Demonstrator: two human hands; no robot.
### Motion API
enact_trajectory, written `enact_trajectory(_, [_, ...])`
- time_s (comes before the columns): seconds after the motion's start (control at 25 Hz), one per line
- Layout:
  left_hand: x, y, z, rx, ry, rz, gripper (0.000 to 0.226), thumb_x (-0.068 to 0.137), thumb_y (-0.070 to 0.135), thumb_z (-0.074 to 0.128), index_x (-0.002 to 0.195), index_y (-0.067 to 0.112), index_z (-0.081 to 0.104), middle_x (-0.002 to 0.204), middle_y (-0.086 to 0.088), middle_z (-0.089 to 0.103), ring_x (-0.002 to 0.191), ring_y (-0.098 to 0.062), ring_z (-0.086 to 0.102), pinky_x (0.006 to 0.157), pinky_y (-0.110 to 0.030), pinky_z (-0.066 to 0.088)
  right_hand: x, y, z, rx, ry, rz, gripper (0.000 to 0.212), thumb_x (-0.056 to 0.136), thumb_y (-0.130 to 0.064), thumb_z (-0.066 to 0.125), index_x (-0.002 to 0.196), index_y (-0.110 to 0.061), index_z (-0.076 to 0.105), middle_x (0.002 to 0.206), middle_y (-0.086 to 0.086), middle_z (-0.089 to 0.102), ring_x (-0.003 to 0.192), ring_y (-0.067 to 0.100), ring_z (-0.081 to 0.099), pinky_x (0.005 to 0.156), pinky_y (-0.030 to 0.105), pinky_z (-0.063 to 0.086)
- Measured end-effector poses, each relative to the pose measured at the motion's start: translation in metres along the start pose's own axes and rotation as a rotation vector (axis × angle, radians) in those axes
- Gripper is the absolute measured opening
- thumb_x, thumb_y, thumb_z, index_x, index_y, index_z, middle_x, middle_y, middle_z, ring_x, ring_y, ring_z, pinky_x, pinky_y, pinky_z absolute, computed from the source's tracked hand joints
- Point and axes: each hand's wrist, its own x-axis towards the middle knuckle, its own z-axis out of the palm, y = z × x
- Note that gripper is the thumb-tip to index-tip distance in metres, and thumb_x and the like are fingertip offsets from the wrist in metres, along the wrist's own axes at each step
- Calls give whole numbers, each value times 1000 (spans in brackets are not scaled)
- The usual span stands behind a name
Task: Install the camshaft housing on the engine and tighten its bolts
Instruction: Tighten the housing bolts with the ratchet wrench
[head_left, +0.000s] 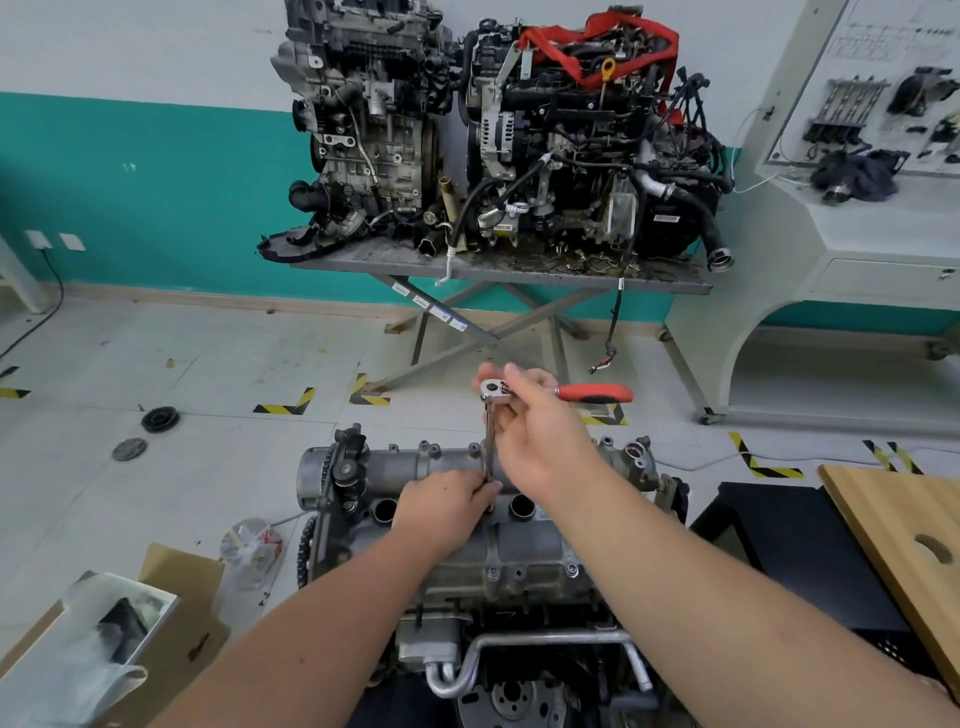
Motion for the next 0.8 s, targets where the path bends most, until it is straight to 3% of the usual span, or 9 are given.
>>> enact_trajectory(0.08, [0, 2, 0, 11, -2, 3, 46, 101, 55, 35, 65, 28, 40, 66, 8, 48, 85, -24, 62, 69, -36, 40, -2, 9, -16, -374, -66, -214, 14, 102, -21, 56, 103, -30, 67, 113, 1, 73, 107, 16, 69, 94, 32, 54])
enact_trajectory(0.16, [0, 4, -1, 19, -8, 9, 43, 102, 55, 34, 71, 27, 45, 69, 8, 51, 85, -25, 62, 71, -37, 42, -2, 14, -33, -936, -137, -630, 23, 100, -18, 58, 116, -30, 70, 131, 1, 66, 124, 13, 59, 108, 35, 46])
enact_trajectory(0.24, [-2, 4, -1, 24, 11, 15, 34, 101, 50, 35, 92, 24, 55, 77, 6, 60, 86, -27, 63, 71, -37, 41, 2, 9, -39, -1360, -242, -1049, 26, 93, -3, 63, 114, -14, 74, 141, 11, 58, 131, 27, 53, 106, 38, 43])
enact_trajectory(0.32, [-3, 2, 0, -1, 44, 36, 32, 100, 46, 38, 108, 21, 57, 85, 5, 64, 89, -25, 63, 76, -33, 45, 6, -1, -35, -1684, -337, -1275, 27, 84, 0, 61, 107, -8, 74, 135, 14, 62, 125, 36, 56, 100, 45, 46])
enact_trajectory(0.36, [-3, 2, 0, -31, 40, 36, 33, 101, 46, 38, 103, 20, 58, 84, 6, 62, 88, -23, 62, 74, -29, 44, 7, -7, -31, -1824, -375, -1322, 28, 85, -7, 59, 109, -8, 73, 126, 13, 66, 118, 36, 60, 98, 46, 47])
enact_trajectory(0.48, [-5, 6, -5, 33, -17, 11, 37, 103, 52, 33, 86, 25, 52, 87, 3, 65, 86, -25, 61, 67, -32, 39, -1, -20, -16, -2177, -503, -1146, 50, 100, -41, 42, 140, -15, 53, 113, 7, 62, 105, 29, 55, 99, 44, 41])
enact_trajectory(0.6, [-5, 5, -5, 57, -18, 13, 39, 103, 54, 31, 91, 26, 56, 96, 2, 69, 94, -24, 64, 77, -37, 44, -2, -29, 3, -2346, -566, -899, 53, 104, -47, 23, 150, -25, 38, 113, 5, 57, 104, 26, 52, 88, 40, 42])
enact_trajectory(0.68, [-5, 3, -3, 23, -27, 9, 39, 102, 56, 32, 82, 28, 51, 91, 5, 68, 92, -21, 64, 73, -36, 40, 1, -31, 15, -2314, -552, -775, 41, 107, -42, 25, 138, -27, 46, 101, 2, 56, 100, 26, 56, 73, 38, 44])
enact_trajectory(0.8, [-5, 4, -2, 30, -25, 11, 41, 101, 57, 33, 74, 30, 47, 86, 8, 66, 90, -19, 64, 69, -35, 34, 3, -29, 26, -2039, -411, -406, 27, 106, -31, 37, 83, -25, 49, 74, -3, 57, 77, 26, 64, 53, 31, 39])
